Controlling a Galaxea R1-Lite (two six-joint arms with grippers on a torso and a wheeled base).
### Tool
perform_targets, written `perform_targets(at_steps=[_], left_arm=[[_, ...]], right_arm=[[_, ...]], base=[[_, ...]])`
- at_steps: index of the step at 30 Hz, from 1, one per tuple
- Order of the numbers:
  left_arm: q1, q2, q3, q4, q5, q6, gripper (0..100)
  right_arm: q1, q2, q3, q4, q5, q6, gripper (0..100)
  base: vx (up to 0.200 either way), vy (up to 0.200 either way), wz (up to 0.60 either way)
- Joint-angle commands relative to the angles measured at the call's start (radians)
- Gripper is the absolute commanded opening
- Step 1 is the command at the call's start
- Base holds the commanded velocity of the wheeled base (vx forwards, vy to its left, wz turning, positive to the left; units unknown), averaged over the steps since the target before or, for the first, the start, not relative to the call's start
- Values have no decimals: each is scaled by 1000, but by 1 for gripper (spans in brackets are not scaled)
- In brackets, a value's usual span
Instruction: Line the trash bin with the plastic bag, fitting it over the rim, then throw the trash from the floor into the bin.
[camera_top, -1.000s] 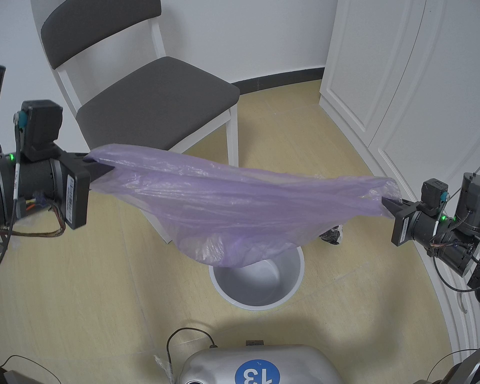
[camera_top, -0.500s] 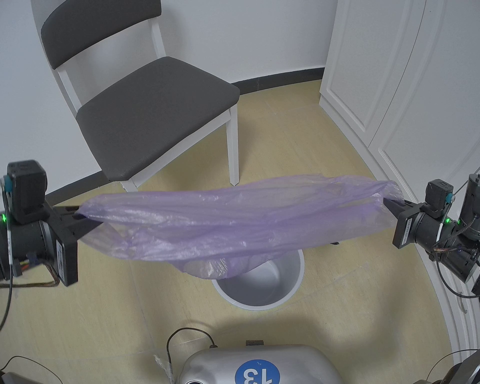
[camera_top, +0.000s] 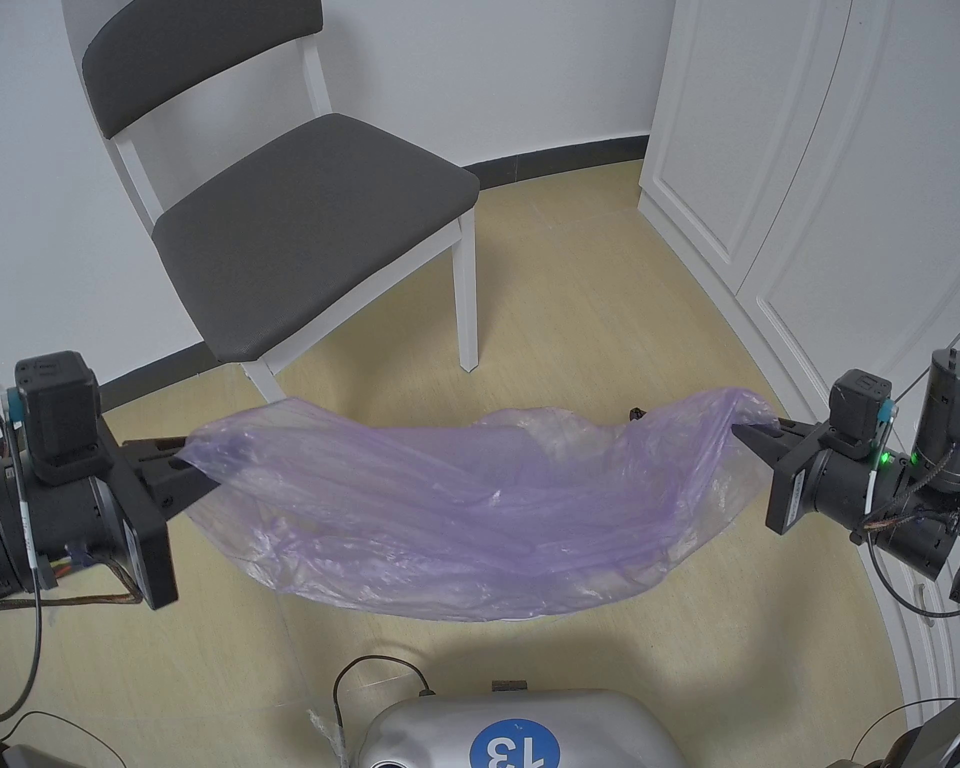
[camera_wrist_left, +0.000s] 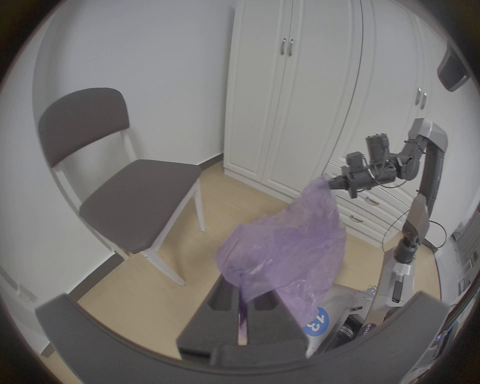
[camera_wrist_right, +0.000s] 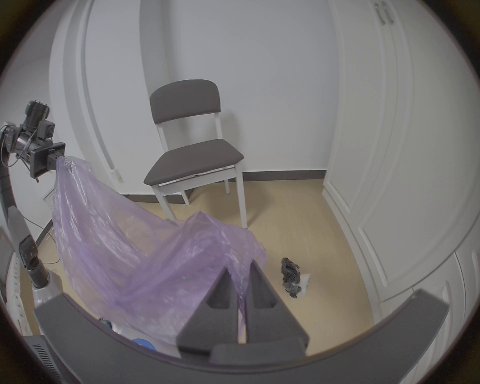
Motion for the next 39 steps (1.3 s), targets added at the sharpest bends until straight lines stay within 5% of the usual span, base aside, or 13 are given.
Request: perform_targets(at_steps=[1,14,39], left_arm=[[-60,120,7,-76,-4,-27,0],[-147,220,74,-275,-7,-61,0],[-41,433,91,-449,-53,-214,0]], right_arm=[[61,136,-108,-5,26,-17,0],[207,273,-202,-28,3,-17,0],[99,429,-230,-20,32,-14,0]], base=[[0,0,0],[0,0,0],[0,0,0]])
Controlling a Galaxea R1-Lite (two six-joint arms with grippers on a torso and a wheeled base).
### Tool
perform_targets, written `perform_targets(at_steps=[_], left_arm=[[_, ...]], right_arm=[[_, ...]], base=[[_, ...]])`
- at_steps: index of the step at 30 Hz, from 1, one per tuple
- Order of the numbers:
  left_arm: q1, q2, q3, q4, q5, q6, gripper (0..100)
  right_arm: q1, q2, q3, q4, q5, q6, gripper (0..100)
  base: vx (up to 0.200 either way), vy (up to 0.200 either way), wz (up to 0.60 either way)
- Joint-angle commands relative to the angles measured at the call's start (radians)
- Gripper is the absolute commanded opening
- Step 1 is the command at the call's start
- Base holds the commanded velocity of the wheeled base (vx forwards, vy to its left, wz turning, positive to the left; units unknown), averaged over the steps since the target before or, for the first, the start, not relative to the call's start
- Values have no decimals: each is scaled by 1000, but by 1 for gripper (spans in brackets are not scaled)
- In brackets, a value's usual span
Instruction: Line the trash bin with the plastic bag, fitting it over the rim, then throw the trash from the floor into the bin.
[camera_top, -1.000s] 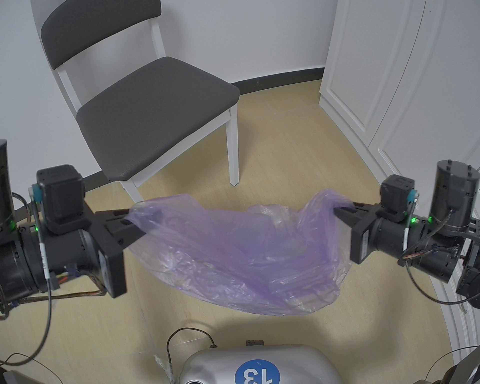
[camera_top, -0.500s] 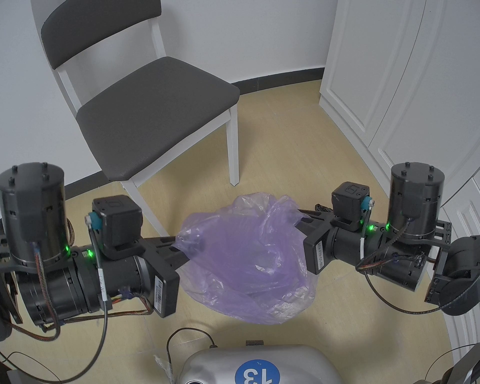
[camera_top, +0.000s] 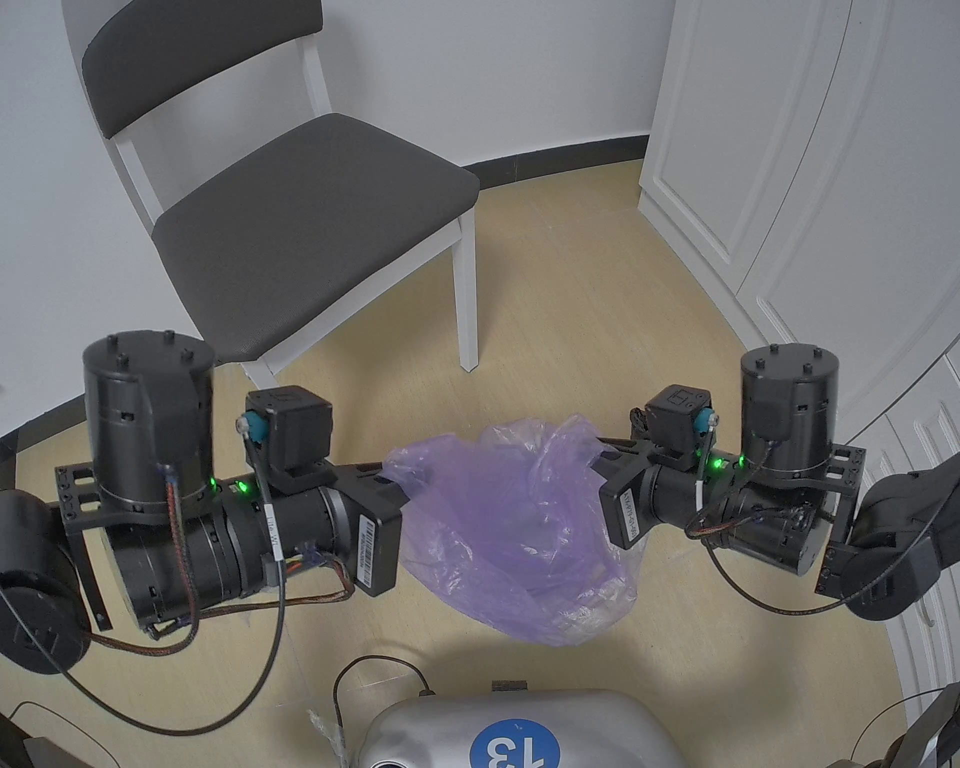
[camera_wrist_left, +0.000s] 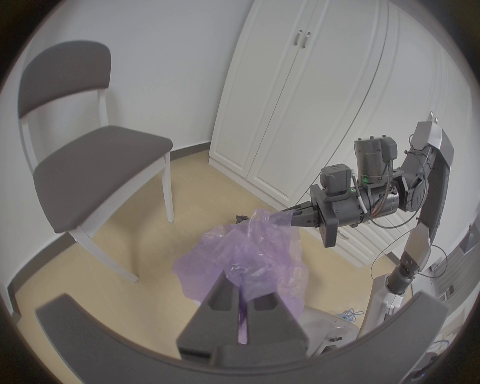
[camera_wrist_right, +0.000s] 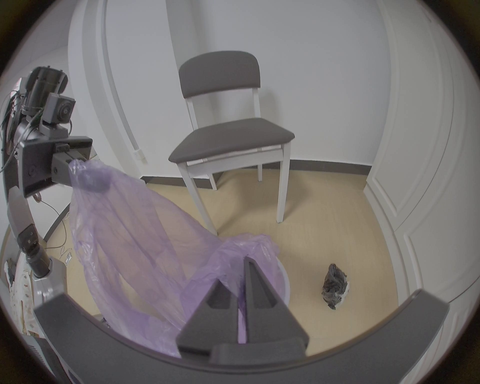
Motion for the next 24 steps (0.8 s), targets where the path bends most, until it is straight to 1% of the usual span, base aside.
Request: perform_targets(at_steps=[1,5,8,9,12,15,16,19,22,24], left_arm=[[11,58,20,-18,-10,-13,0],[16,88,30,-55,-13,-16,0],[31,115,39,-90,-39,-23,0],[40,144,47,-136,-70,-42,0],[46,181,58,-196,-80,-76,0],[77,219,67,-256,-88,-89,0],[77,219,67,-256,-88,-89,0],[126,292,61,-323,-120,-91,0],[148,321,59,-351,-129,-91,0],[171,362,62,-408,-136,-92,0]], right_arm=[[-25,73,-10,-8,16,4,0],[-31,113,-32,-9,18,9,0],[-47,135,-52,-8,18,9,0],[-76,165,-78,-5,30,12,0],[-108,208,-101,-3,58,18,0],[-132,237,-112,-3,59,24,0],[-132,237,-112,-3,59,24,0],[-171,251,-128,0,59,24,0],[-185,251,-128,1,59,24,0],[-198,248,-121,3,59,24,0]], base=[[0,0,0],[0,0,0],[0,0,0],[0,0,0],[0,0,0],[0,0,0],[0,0,0],[0,0,0],[0,0,0],[0,0,0]])
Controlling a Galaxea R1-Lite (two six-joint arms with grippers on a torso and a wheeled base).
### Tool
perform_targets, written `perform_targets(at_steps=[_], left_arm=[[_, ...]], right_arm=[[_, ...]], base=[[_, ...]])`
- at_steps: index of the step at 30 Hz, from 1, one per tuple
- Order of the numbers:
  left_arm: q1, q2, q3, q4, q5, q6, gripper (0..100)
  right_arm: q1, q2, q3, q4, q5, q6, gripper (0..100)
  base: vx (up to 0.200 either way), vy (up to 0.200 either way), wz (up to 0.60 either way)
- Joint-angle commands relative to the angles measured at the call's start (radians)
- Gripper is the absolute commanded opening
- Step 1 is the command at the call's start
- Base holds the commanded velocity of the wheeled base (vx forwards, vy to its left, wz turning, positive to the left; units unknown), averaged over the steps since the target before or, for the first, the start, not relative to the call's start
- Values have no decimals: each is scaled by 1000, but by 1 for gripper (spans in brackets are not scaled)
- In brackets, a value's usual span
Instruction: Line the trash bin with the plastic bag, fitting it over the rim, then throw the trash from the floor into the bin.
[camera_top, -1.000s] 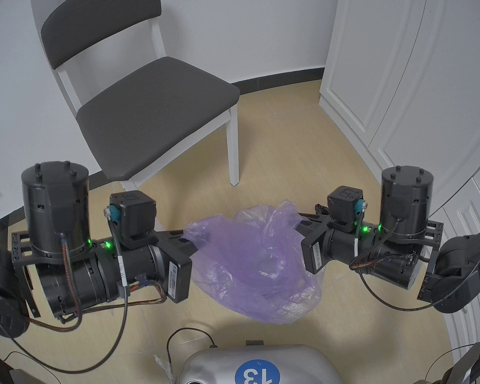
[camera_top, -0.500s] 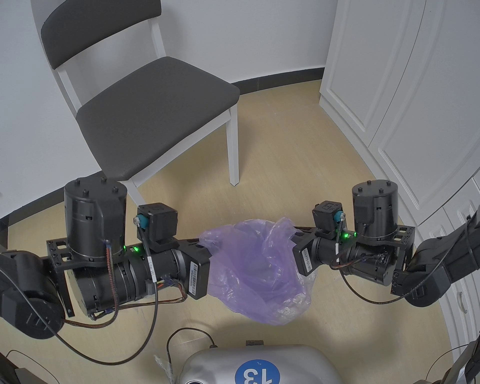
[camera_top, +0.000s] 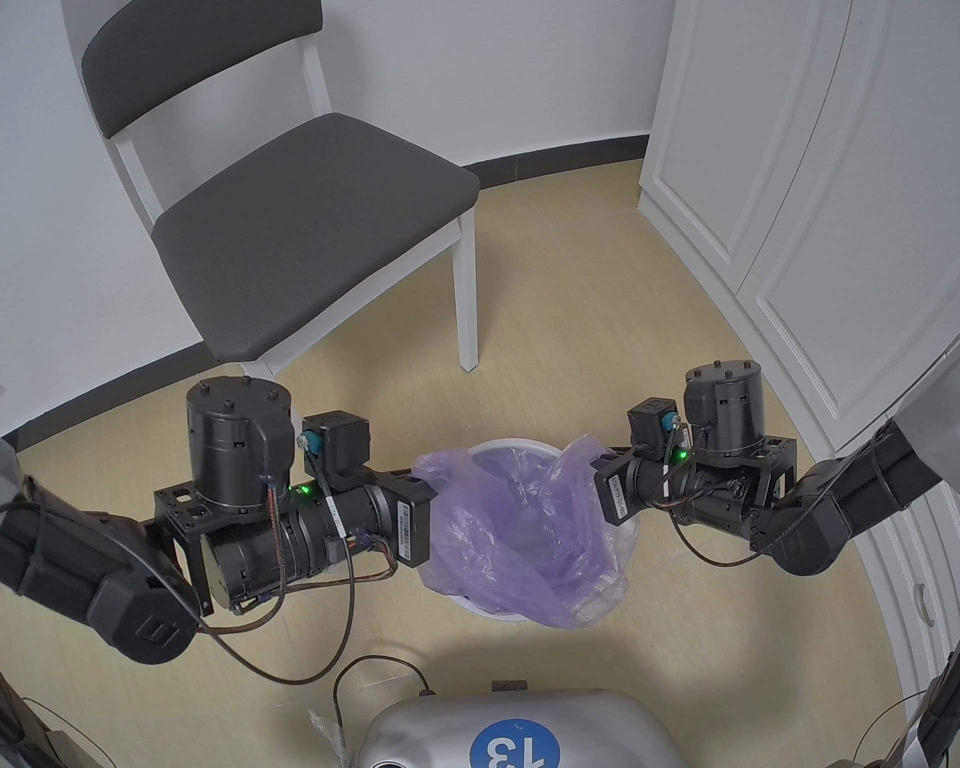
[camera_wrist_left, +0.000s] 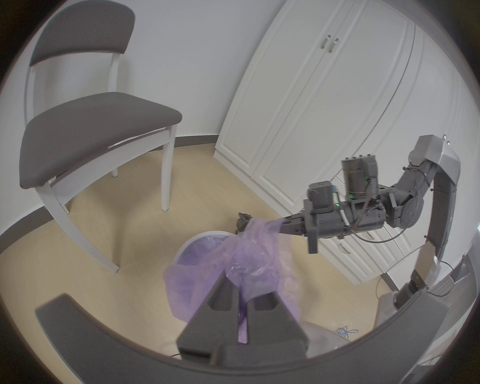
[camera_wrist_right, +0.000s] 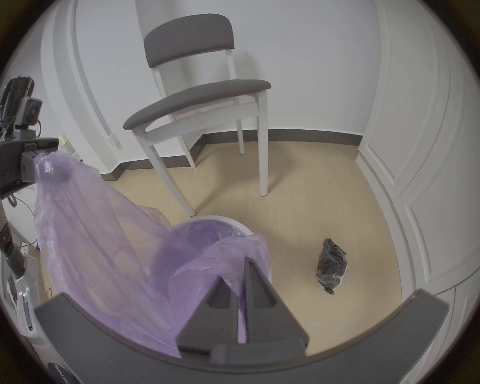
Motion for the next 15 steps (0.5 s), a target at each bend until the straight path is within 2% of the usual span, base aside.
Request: perform_targets(at_steps=[1,5,11,15], left_arm=[[39,93,1,-45,-10,-3,0],[50,144,-15,-121,-28,-11,0],[10,150,-75,-124,-33,-11,0],[8,166,-104,-124,-71,-11,0]], right_arm=[[-28,15,1,3,0,0,0],[-46,-18,25,3,0,0,0],[-51,-36,102,-17,0,2,0],[-48,-54,122,-37,-4,6,0]], base=[[0,0,0],[0,0,0],[0,0,0],[0,0,0]])
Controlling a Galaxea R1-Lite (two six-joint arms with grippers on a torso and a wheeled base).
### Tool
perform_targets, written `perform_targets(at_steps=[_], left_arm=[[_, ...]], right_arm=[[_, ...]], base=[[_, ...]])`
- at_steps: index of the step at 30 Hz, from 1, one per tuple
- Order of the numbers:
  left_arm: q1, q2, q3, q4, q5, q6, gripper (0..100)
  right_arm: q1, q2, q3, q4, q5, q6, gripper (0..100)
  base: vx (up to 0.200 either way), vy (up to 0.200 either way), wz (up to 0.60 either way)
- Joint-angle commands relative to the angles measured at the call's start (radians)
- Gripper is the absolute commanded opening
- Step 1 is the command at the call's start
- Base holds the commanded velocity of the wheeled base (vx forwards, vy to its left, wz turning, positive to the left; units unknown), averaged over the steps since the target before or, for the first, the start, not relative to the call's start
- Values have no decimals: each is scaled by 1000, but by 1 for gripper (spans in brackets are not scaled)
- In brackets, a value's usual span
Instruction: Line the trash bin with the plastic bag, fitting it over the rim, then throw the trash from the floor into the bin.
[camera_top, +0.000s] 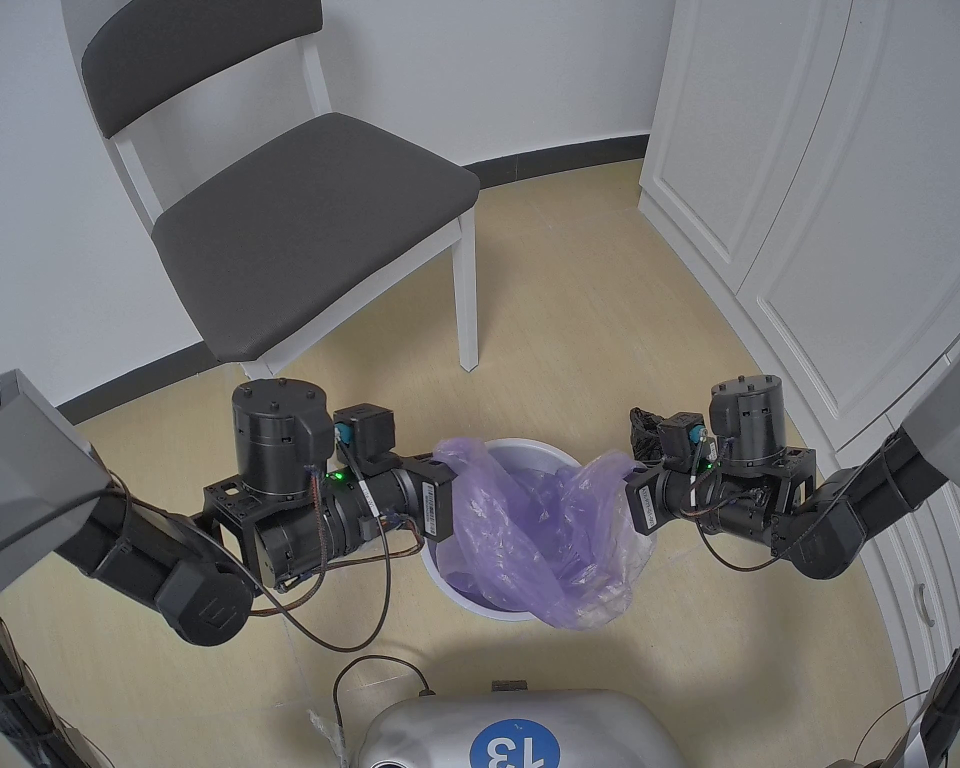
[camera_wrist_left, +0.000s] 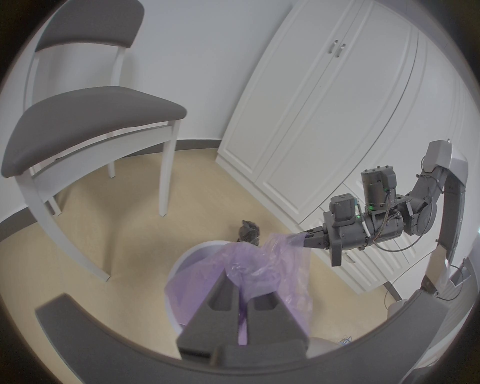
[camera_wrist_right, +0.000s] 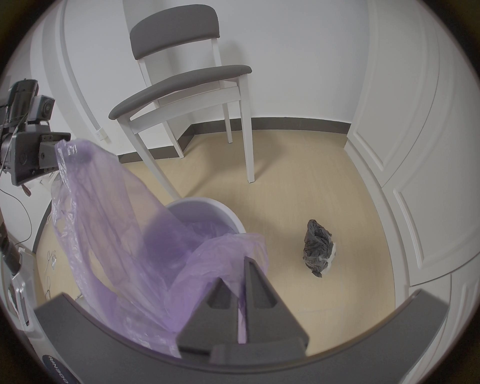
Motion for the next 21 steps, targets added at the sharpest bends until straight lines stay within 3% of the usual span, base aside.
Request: perform_targets(at_steps=[1,6,11,15,21], left_arm=[[-2,33,-36,-2,-29,-2,0],[14,84,-45,-29,-62,-69,0],[37,159,-48,-101,-65,-79,0],[69,265,-69,-209,-122,-92,0],[63,343,-148,-226,-134,-149,0]], right_arm=[[5,-30,23,-12,-6,3,0],[14,-48,28,-10,-14,3,0],[17,-63,46,-10,-14,1,0],[45,-91,86,-12,-15,1,0],[74,-120,115,-9,-24,1,0]], base=[[0,0,0],[0,0,0],[0,0,0],[0,0,0],[0,0,0]])
